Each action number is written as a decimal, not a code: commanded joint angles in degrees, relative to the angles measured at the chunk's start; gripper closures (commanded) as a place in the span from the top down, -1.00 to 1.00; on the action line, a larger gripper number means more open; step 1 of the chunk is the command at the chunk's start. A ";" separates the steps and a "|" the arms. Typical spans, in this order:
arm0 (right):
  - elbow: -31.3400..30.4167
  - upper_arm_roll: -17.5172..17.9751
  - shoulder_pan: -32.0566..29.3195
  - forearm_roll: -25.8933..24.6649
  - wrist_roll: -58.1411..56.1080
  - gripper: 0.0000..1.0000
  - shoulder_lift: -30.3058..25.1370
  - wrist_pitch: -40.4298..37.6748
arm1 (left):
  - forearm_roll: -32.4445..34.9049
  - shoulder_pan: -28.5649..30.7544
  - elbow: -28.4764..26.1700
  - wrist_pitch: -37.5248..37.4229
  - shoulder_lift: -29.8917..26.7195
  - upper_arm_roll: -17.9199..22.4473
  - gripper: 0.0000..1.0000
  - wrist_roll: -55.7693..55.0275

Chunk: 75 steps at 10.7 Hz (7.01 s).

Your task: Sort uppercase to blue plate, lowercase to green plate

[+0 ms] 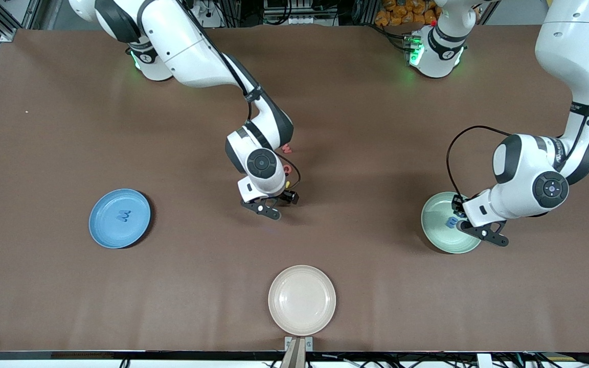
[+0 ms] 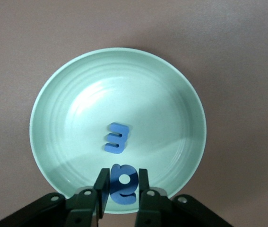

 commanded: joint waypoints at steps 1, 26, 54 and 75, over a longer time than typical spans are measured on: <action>-1.20 -0.42 0.42 -0.88 0.27 1.00 -0.45 0.77 | 1.40 -0.70 0.63 0.42 -0.64 0.64 1.00 -1.34; -1.64 -0.42 -15.63 -0.53 -33.32 -1.00 -8.80 -14.24 | -4.92 -7.73 12.32 -25.06 -22.70 3.37 1.00 -16.45; -1.64 -0.60 -33.95 -5.19 -70.83 1.00 -10.04 -16.56 | 2.46 -29.35 12.05 -5.13 0.05 -17.90 1.00 -13.41; -1.46 -0.69 -31.49 -5.28 -62.48 1.00 -7.31 -10.48 | 18.45 -38.23 8.72 8.42 11.49 -17.46 1.00 8.66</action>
